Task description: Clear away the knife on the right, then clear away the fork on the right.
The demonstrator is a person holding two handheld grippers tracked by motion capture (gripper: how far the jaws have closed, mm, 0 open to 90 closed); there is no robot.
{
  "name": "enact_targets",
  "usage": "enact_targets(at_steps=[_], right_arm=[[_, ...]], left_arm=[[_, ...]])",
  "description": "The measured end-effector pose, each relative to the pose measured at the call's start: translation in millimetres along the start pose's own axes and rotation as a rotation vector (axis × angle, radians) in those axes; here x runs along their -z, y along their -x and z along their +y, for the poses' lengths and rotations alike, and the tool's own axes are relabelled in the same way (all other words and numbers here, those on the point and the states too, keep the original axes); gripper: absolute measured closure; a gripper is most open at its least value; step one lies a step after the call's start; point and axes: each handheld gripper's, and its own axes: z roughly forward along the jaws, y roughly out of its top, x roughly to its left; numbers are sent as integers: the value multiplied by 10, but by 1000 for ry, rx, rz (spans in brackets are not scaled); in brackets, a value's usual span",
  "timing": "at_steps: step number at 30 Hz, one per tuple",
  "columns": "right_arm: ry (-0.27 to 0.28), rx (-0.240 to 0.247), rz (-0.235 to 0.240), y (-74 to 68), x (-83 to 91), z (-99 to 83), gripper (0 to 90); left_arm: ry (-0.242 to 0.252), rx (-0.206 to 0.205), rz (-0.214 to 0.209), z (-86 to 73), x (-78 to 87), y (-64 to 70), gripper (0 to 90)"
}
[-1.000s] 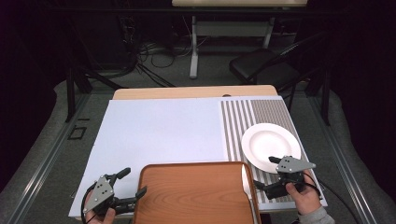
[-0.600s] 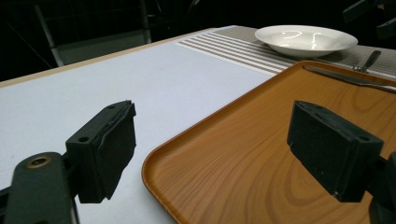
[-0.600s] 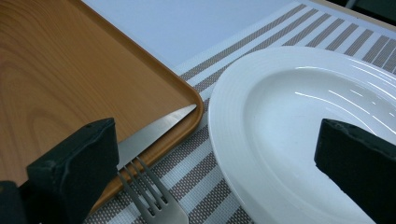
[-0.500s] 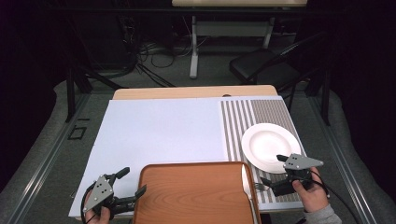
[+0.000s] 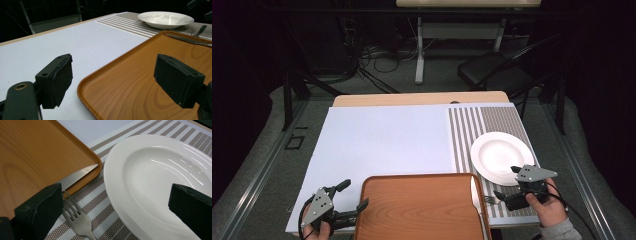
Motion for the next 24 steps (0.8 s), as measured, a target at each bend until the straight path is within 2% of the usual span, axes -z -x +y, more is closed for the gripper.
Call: enact_targets(at_steps=[8,11,14,17,21,24], right_arm=[[-49,19,6,49,62,24,0],[-51,22,2,68,64,32,0],[-49,13,41,85,65,55,0],[-76,15,87,115,62,80,0],[-89,54,123,154,71,132,0],[-119,80,124,153,62,172,0]], left_arm=[[-1,0,1,-1,-10,8,159],[-5,-3,-4,4,-14,18,159],[-8,-7,-6,6,-19,26,159],[-9,-7,-8,5,-19,26,159],[-9,-5,-8,5,-22,24,159],[-12,-8,-7,6,-23,28,159]])
